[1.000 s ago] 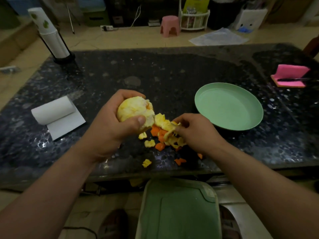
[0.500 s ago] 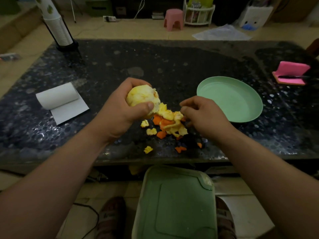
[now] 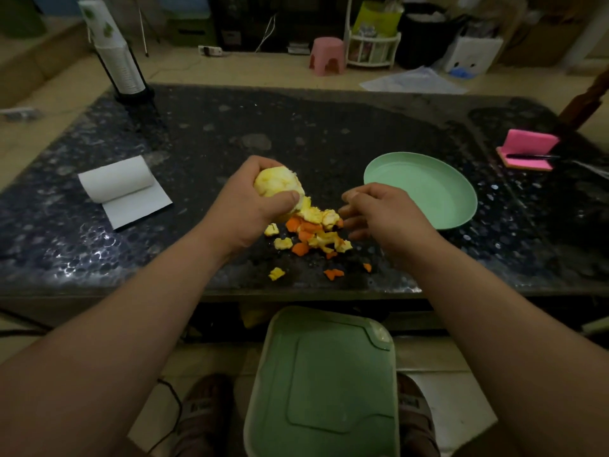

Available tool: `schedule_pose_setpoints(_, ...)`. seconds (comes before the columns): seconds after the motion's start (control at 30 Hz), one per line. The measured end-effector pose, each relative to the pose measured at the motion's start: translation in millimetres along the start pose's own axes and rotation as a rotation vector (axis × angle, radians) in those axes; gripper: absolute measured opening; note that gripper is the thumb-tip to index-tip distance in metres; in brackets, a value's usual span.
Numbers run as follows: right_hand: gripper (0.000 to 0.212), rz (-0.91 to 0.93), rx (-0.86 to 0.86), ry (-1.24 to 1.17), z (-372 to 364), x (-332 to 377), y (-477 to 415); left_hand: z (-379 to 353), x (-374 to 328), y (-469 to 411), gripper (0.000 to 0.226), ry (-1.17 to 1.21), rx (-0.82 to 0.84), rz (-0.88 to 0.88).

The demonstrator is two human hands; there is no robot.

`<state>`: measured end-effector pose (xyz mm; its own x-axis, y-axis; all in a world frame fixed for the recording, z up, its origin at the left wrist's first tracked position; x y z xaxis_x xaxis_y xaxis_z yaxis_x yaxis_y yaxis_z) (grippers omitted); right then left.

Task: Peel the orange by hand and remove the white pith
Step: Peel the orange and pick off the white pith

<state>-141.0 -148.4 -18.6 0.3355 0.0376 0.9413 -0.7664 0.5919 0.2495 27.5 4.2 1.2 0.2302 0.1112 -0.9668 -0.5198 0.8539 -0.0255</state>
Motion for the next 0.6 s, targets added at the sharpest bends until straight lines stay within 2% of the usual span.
schedule_pose_setpoints(0.1,0.024,-0.049,0.074,-0.017,-8.8,-3.2,0.0,-9.7,-5.6,-0.9,0.043,-0.123,0.034,-0.010)
schedule_pose_setpoints(0.17,0.024,-0.025,0.048,0.134,-7.7,-4.9,-0.3,-8.4,-7.9,-2.3,0.043,-0.154,0.006,0.001)
schedule_pose_setpoints(0.2,0.028,0.010,0.011,0.294,-5.1,-5.8,1.7,-4.4,-7.3,-2.7,0.041,-0.141,-0.023,0.015)
schedule_pose_setpoints(0.3,0.066,0.214,-0.049,0.783,-11.5,-12.8,20.3,12.3,-2.9,-1.3,0.040,-0.109,-0.084,0.038)
schedule_pose_setpoints(0.37,0.087,0.339,0.010,0.930,-21.8,-27.0,30.5,26.7,0.7,1.0,0.040,-0.115,-0.113,0.038)
schedule_pose_setpoints(0.47,0.103,0.342,0.058,1.008,-21.2,-54.4,24.5,36.7,8.3,2.7,0.038,-0.041,-0.138,0.055)
schedule_pose_setpoints(0.6,0.107,0.366,0.103,1.016,-32.7,-56.1,4.2,26.4,26.1,-1.7,0.038,0.226,-0.132,0.144)
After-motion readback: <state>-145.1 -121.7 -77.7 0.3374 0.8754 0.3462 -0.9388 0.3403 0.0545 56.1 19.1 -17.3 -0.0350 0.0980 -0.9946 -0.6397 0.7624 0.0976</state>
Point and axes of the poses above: each hand's wrist, its own y-axis away from the middle knuckle, its own z-axis out of the back of the hand, x = y × z, the point moved 9 cm from there along -y, towards the middle knuckle, and after that the axes turned 10 degrees about x, right-handed, at the moved point
